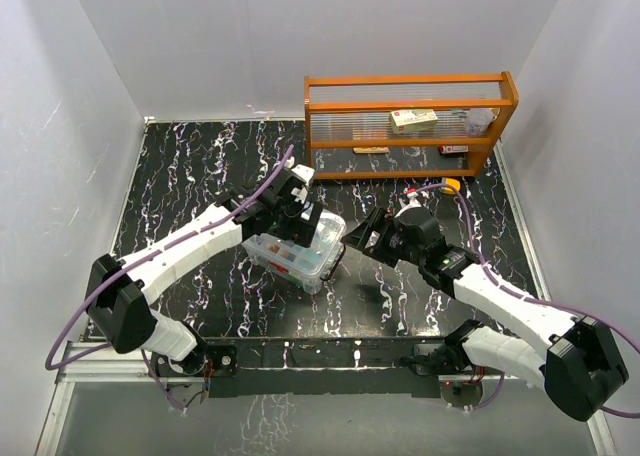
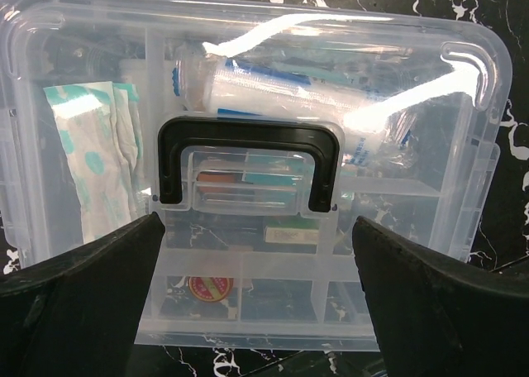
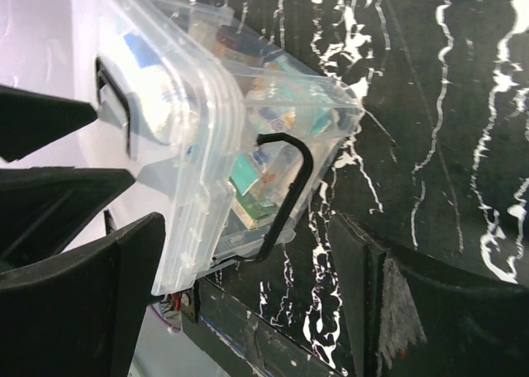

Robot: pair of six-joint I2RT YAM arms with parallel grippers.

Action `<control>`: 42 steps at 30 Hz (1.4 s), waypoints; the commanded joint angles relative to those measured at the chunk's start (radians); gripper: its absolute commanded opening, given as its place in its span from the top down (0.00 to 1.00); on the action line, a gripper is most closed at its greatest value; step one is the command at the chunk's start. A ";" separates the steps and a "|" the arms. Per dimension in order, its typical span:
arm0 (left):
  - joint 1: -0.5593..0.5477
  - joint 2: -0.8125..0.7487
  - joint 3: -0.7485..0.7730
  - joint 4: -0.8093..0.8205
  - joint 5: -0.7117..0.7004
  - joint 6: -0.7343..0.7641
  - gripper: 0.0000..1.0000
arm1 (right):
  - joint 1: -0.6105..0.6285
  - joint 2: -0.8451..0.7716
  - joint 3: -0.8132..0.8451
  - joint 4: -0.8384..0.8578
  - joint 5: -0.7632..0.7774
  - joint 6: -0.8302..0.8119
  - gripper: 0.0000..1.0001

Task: Organize the medicine kit

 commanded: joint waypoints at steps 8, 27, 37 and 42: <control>-0.016 0.073 -0.129 -0.094 -0.030 -0.003 0.01 | -0.005 0.077 -0.002 0.232 -0.099 -0.021 0.18; -0.007 0.187 -0.123 -0.111 0.118 0.037 0.18 | -0.006 0.152 -0.010 0.204 -0.078 -0.006 0.21; 0.007 0.223 -0.119 -0.123 0.143 0.052 0.21 | -0.006 0.199 -0.110 0.434 -0.171 0.029 0.02; 0.010 0.237 -0.117 -0.121 0.152 0.056 0.21 | -0.006 0.246 -0.129 0.545 -0.202 0.044 0.02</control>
